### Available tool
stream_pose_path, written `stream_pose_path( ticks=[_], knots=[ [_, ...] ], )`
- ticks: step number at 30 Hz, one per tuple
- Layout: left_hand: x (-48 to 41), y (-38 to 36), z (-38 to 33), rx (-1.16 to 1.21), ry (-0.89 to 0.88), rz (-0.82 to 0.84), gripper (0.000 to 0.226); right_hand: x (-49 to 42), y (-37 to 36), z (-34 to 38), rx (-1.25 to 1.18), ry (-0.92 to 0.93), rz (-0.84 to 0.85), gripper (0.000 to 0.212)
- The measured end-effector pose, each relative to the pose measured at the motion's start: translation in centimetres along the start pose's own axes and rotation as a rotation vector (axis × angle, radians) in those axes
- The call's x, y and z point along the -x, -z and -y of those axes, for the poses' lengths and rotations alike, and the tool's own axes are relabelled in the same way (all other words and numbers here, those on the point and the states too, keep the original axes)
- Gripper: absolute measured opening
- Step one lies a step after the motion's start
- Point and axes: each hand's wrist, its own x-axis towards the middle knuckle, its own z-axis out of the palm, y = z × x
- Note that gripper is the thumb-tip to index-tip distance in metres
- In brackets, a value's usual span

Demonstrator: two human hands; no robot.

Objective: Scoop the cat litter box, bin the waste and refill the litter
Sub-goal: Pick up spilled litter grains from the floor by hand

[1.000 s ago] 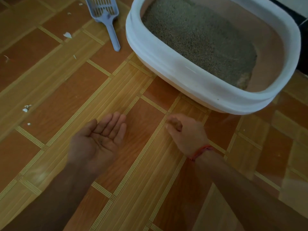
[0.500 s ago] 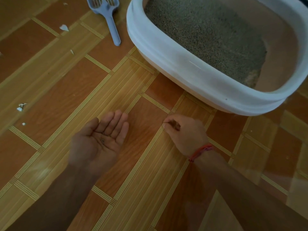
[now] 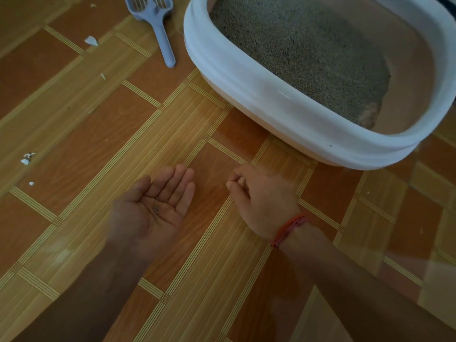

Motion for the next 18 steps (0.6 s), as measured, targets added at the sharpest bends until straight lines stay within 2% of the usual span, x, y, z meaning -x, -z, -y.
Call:
stream_pose_path(
  ticks=[8, 13, 18],
  knots=[
    [0.4, 0.5, 1.4, -0.050, 0.122, 0.067, 0.048, 1.5, -0.7, 5.7, -0.154, 0.212, -0.036, 0.007],
    [0.4, 1.6, 2.0, -0.133, 0.204, 0.083, 0.052, 1.8, -1.2, 6.1, -0.115, 0.258, -0.028, 0.012],
    [0.2, 1.4, 1.9, -0.056, 0.211, 0.054, 0.045, 2.1, -1.4, 5.9, -0.103, 0.272, -0.021, 0.013]
  ],
)
